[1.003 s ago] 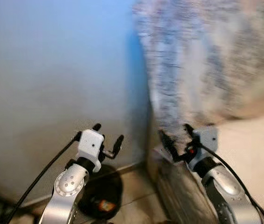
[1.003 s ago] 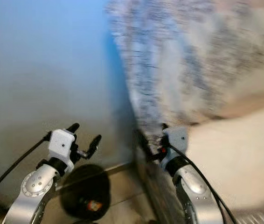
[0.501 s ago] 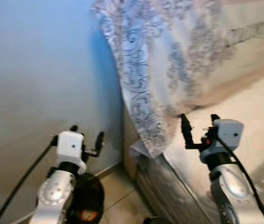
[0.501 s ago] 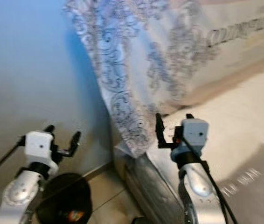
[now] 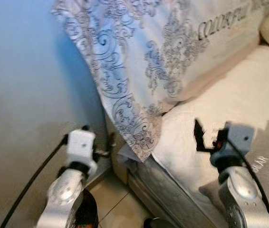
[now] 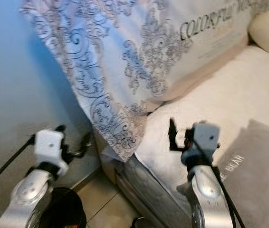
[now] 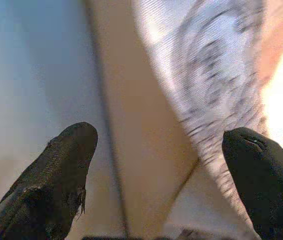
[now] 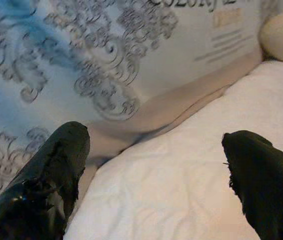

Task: Clean up the room

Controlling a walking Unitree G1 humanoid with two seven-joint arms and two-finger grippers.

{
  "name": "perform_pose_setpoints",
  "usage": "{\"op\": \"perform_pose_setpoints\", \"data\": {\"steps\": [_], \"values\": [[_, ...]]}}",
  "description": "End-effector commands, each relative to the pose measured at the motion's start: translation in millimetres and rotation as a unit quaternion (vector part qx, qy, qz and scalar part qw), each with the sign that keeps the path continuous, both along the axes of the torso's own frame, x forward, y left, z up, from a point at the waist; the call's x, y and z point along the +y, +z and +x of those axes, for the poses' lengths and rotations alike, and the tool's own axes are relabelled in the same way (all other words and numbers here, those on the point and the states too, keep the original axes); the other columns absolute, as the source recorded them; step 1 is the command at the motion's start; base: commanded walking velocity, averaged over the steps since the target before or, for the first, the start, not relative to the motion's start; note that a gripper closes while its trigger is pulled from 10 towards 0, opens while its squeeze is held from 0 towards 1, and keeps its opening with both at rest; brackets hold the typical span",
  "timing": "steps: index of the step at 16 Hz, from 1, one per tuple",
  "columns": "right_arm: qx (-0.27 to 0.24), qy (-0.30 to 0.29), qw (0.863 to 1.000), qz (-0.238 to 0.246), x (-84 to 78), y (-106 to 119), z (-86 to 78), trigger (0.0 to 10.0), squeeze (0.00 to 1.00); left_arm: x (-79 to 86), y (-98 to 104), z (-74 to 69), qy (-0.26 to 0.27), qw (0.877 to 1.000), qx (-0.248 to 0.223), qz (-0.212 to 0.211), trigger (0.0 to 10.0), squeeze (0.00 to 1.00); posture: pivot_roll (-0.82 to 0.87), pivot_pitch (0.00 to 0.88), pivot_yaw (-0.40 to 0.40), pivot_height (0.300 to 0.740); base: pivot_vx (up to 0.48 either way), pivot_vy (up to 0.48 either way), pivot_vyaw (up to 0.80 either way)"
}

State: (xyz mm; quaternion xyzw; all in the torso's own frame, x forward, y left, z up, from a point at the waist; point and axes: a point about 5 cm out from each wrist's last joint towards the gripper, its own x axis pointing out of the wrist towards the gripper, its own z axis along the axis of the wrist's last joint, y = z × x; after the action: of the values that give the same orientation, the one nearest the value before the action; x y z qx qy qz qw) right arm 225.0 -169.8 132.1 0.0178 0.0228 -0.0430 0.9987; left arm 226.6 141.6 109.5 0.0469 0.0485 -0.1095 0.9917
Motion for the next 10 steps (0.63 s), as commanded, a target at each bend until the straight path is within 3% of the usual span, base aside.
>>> {"op": "perform_pose_setpoints", "data": {"steps": [1,3,5,7,10], "values": [[0.005,-0.006,1.000,0.007,-0.7,0.2,0.4,10.0,0.00,-2.0,-1.8,0.0,-0.014,1.000,0.008,0.009,10.0,0.00,-0.02,0.011,0.025,0.740,0.000,0.000,-0.79],[0.009,0.005,1.000,0.006,1.1,-3.9,-2.0,10.0,0.00,1.2,-2.8,-3.8,-0.006,0.999,0.009,0.032,10.0,0.00,0.03,0.007,0.015,0.740,0.000,0.000,-0.79],[0.009,0.004,1.000,0.013,6.2,-2.9,-4.6,10.0,0.00,9.1,4.3,-0.9,0.007,1.000,0.002,0.019,10.0,0.00,0.02,0.000,0.023,0.740,0.000,0.000,-0.79],[0.012,-0.013,1.000,0.018,5.5,-6.1,-5.0,10.0,0.00,19.5,-2.1,5.5,0.022,0.999,0.007,0.027,10.0,0.00,0.01,0.000,0.040,0.740,0.000,0.000,-0.78],[0.010,0.004,1.000,0.003,4.0,-3.2,-3.3,10.0,0.00,20.4,-0.8,3.3,0.026,0.999,0.006,0.023,10.0,0.00,0.02,0.000,0.027,0.740,0.000,0.000,-0.79]]}}
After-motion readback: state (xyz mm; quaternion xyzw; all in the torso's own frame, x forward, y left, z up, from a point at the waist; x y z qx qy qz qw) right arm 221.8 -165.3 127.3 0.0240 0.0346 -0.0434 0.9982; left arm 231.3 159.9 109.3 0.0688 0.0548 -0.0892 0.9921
